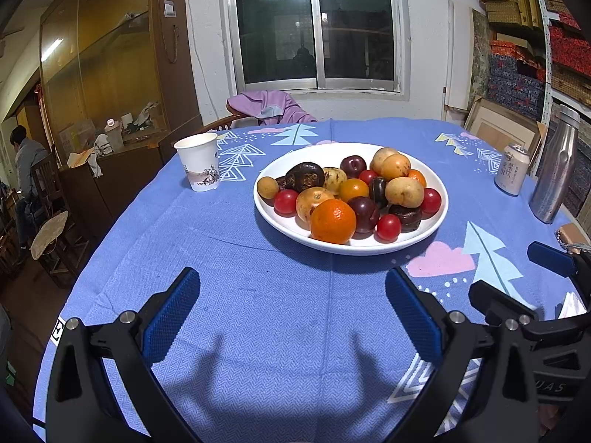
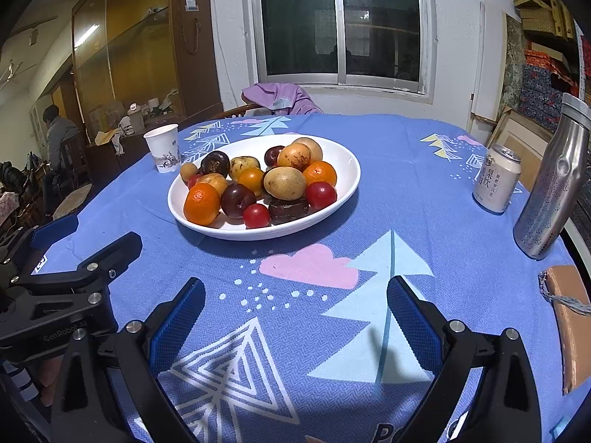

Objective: Organize fruits

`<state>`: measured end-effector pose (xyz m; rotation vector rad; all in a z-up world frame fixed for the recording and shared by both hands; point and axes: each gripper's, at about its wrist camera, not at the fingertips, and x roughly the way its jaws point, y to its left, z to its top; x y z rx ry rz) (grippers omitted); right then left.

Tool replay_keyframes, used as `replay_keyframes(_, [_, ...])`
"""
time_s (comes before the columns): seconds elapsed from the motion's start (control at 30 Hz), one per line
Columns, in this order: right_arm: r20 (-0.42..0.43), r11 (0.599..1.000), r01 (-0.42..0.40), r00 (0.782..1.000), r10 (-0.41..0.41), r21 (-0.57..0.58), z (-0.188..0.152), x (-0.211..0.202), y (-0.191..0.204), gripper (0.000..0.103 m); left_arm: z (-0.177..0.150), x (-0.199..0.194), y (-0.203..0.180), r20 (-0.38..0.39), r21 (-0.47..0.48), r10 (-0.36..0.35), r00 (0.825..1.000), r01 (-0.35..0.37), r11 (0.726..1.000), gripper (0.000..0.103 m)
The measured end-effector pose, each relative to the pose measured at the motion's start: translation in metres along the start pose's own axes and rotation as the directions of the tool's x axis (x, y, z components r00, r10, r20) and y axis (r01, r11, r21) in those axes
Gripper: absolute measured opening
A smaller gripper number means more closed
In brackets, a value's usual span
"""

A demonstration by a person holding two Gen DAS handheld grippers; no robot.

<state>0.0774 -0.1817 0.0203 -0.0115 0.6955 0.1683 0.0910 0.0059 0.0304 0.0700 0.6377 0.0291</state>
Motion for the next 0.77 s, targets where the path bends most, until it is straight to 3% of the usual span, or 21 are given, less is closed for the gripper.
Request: replay_keyframes(0.77, [0.005, 1.000, -0.002, 1.000, 0.002, 0.000, 0.0011, -0.0016, -0.0006, 0.100, 0.0004, -0.0010, 0.0000, 0.013, 0.011, 0.004, 1.000, -0.004, 1.000, 0.099])
